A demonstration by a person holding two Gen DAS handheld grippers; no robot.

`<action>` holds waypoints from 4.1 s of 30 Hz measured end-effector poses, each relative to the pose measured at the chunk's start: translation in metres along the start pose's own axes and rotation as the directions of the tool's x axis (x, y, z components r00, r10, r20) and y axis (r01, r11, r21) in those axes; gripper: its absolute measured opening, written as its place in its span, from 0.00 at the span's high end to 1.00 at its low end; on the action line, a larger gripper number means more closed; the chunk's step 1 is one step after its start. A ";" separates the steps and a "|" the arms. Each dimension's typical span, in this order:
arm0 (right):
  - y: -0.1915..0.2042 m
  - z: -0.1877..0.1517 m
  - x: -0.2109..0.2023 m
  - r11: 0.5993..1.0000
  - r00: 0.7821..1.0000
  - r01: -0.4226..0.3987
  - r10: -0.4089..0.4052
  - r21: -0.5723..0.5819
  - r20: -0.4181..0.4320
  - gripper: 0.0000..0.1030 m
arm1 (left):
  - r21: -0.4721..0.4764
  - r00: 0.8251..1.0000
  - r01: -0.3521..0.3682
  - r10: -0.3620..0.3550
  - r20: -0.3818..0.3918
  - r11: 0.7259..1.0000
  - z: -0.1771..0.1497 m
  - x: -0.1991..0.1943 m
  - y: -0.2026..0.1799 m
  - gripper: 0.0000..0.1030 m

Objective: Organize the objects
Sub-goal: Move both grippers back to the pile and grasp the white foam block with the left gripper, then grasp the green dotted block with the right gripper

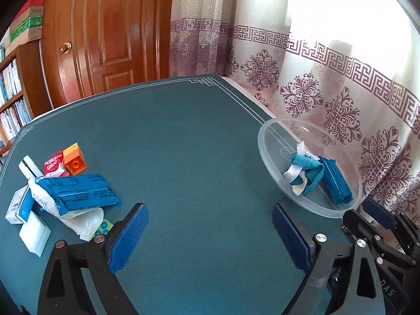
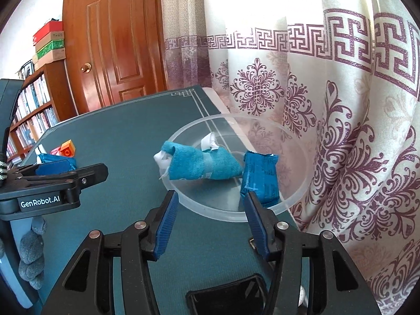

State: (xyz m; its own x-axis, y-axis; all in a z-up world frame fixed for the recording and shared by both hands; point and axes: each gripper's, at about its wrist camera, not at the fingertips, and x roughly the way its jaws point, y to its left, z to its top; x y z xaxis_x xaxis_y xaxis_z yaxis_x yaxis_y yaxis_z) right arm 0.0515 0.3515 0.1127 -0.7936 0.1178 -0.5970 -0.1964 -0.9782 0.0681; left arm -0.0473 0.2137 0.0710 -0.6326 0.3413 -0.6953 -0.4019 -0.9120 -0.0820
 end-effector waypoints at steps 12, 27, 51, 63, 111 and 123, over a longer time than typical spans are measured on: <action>0.068 -0.012 0.007 0.992 0.992 -0.113 0.110 -0.057 -0.055 0.41 | -0.105 0.994 -0.105 0.107 0.009 0.989 -0.028 -0.028 0.084 0.02; 0.137 -0.025 0.034 0.968 0.967 -0.219 0.199 -0.120 -0.159 0.39 | -0.228 0.959 -0.283 0.277 -0.061 0.932 -0.059 -0.033 0.198 0.01; 0.173 -0.028 0.059 0.948 0.945 -0.279 0.242 -0.152 -0.220 0.37 | -0.196 0.955 -0.292 0.276 -0.105 0.936 -0.053 0.000 0.215 0.18; 0.210 -0.015 0.076 0.908 0.919 -0.367 0.321 -0.201 -0.229 0.33 | -0.173 0.975 -0.214 0.201 -0.092 0.961 -0.059 -0.011 0.201 0.40; 0.233 -0.031 0.087 0.856 0.905 -0.404 0.321 -0.324 -0.281 0.35 | -0.214 0.977 -0.211 0.202 -0.060 0.954 -0.073 -0.025 0.196 0.40; 0.194 -0.031 0.067 0.886 0.904 -0.400 0.340 -0.233 -0.261 0.35 | -0.182 0.976 -0.214 0.204 -0.073 0.960 -0.075 -0.023 0.177 0.40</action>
State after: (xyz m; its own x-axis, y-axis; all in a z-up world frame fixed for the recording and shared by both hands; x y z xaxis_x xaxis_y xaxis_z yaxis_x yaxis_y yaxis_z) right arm -0.0213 0.1646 0.0611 -0.6333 -0.2706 -0.7250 0.2778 -0.9539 0.1134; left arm -0.0544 0.0275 0.0185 -0.6513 0.1302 -0.7476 -0.1298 -0.9898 -0.0593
